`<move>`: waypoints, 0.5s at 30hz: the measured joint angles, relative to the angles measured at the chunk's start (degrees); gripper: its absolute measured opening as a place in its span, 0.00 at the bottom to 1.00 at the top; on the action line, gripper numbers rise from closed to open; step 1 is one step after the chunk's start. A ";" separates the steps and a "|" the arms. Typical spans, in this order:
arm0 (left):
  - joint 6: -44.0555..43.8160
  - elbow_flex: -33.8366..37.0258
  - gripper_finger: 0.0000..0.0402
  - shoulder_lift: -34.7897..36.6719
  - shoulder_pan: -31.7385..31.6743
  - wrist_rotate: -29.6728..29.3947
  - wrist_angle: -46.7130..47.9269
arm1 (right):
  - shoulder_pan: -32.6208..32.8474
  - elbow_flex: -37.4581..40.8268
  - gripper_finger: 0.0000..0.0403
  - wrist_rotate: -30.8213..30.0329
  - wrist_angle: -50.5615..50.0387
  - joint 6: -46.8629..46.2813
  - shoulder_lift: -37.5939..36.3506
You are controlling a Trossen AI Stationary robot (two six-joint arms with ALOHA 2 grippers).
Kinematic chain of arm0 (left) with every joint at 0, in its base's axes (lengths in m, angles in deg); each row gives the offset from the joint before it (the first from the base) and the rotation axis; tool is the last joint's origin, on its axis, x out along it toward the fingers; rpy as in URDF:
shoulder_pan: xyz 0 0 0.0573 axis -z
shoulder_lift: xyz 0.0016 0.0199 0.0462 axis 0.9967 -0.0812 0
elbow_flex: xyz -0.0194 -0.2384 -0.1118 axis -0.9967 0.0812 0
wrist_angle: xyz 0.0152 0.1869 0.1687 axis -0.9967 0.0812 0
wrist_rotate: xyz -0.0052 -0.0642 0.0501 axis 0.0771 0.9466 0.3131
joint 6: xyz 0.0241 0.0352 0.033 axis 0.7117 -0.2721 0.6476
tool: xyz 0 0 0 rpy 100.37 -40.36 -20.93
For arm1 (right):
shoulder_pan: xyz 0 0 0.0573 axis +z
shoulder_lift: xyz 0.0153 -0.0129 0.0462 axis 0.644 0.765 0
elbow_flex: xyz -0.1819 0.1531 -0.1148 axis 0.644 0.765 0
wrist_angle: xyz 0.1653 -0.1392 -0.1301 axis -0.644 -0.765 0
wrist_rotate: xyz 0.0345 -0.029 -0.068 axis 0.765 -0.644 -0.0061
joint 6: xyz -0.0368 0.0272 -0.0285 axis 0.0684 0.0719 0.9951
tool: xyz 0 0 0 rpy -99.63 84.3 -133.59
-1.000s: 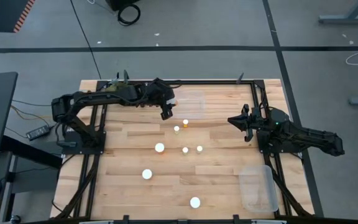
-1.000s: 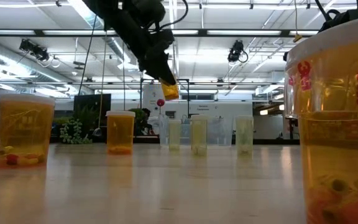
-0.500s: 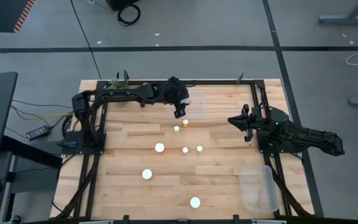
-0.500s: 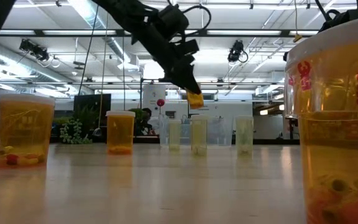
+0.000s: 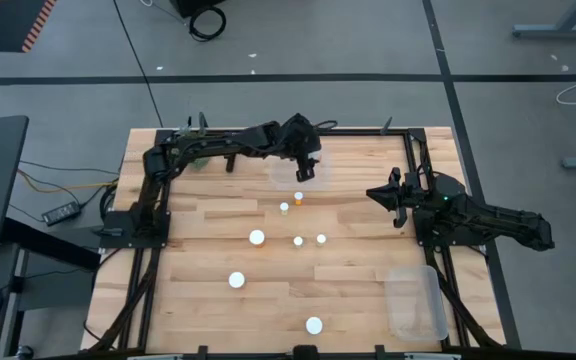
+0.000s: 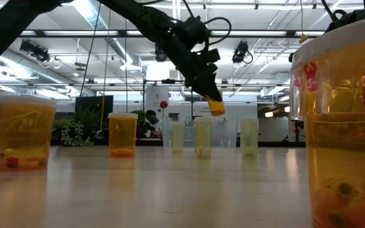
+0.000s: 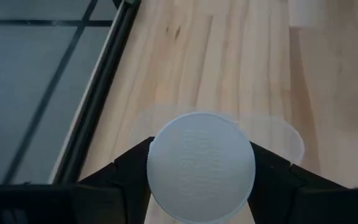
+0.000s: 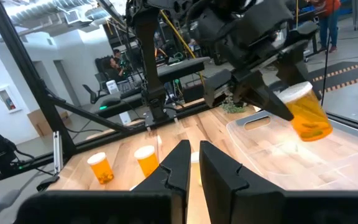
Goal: Pick and place medicine bottles into bin by pill shape (circle, oval)
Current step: Put the orange capsule bottle into the top transparent bin
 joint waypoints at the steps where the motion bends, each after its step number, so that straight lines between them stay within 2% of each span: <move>1: -0.20 -0.93 0.54 -0.73 -0.25 0.05 0.55 | -0.02 0.01 0.10 -0.02 -0.02 0.00 0.00; 9: -2.53 -2.67 0.53 -3.92 -2.08 3.22 3.34 | -0.02 0.01 0.10 -0.02 -0.11 0.00 0.00; 15: -2.99 -2.48 0.54 -5.16 -2.14 3.35 4.23 | -0.01 0.00 0.10 0.00 -0.11 0.01 0.00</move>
